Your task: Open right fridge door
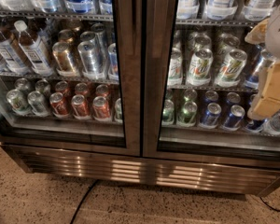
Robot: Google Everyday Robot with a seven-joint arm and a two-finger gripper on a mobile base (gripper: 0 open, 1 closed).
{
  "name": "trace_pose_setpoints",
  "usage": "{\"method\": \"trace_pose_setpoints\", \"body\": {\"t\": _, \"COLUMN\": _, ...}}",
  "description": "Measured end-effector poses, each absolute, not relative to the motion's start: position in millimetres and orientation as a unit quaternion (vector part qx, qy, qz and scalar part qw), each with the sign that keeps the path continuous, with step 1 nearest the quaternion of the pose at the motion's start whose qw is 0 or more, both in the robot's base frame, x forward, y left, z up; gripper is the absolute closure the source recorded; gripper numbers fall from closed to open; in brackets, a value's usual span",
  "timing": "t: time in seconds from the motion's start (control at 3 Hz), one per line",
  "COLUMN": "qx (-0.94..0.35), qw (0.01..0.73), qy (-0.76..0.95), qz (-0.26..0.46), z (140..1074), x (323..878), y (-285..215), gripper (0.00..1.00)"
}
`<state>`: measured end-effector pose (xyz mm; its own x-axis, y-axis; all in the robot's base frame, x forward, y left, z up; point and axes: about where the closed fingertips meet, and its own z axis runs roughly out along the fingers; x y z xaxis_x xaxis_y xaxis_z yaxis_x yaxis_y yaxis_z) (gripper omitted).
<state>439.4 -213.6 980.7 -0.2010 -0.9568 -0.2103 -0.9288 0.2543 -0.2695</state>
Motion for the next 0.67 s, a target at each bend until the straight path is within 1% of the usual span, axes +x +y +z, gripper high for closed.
{"method": "trace_pose_setpoints", "body": {"t": 0.33, "qx": -0.616, "qw": 0.193, "qy": 0.764, "qz": -0.001, "z": 982.4, "x": 441.3, "y": -214.8, "gripper": 0.0}}
{"method": "trace_pose_setpoints", "body": {"t": 0.67, "qx": -0.615, "qw": 0.247, "qy": 0.746, "qz": 0.07, "z": 977.1, "x": 454.1, "y": -251.7, "gripper": 0.0}}
